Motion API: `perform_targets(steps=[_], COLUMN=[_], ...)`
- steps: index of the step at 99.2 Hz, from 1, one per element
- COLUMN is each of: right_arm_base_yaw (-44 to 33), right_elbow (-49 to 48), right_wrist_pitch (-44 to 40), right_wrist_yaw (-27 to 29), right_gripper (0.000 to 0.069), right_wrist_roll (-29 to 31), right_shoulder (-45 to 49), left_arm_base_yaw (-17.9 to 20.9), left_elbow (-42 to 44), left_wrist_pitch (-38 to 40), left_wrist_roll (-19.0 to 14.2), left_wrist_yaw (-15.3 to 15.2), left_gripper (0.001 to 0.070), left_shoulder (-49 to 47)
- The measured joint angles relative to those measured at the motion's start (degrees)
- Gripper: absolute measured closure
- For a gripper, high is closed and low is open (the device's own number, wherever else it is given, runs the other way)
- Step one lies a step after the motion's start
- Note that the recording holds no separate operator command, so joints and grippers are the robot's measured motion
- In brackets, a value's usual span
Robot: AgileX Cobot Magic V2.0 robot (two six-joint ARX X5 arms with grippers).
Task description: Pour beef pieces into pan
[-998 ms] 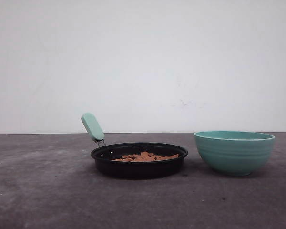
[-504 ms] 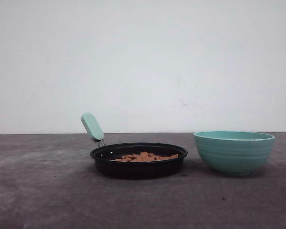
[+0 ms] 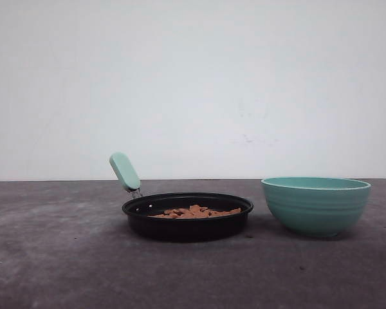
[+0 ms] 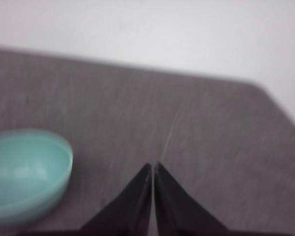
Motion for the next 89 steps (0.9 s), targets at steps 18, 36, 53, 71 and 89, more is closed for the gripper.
perform_targets(steps=[18,36,53,71,89], right_arm_base_yaw=[-1.0,-1.2,-1.3,-1.3,-1.3], right_elbow=[-4.9,-4.9,-4.9,-4.9,-4.9], right_wrist_pitch=[3.9,4.0,4.1,4.3,4.3], right_wrist_yaw=[-4.1,-3.4,-3.3,-3.3,-3.3], right_gripper=[0.0684,0.0685,0.0685,0.0685,0.0685], right_wrist_roll=[0.0,0.0,0.0,0.0,0.0], right_shoulder=[0.0,-0.3,-0.3,-0.3,-0.3], left_arm_base_yaw=[0.0,0.0,0.0,0.0,0.0], left_elbow=[0.0,0.0,0.0,0.0,0.0], left_wrist_pitch=[0.0,0.0,0.0,0.0,0.0], left_wrist_roll=[0.0,0.0,0.0,0.0,0.0], left_wrist_yaw=[0.0,0.0,0.0,0.0,0.0], left_gripper=[0.0692,0.0692,0.0692,0.0692,0.0692], left_shoulder=[0.0,0.0,0.0,0.0,0.0])
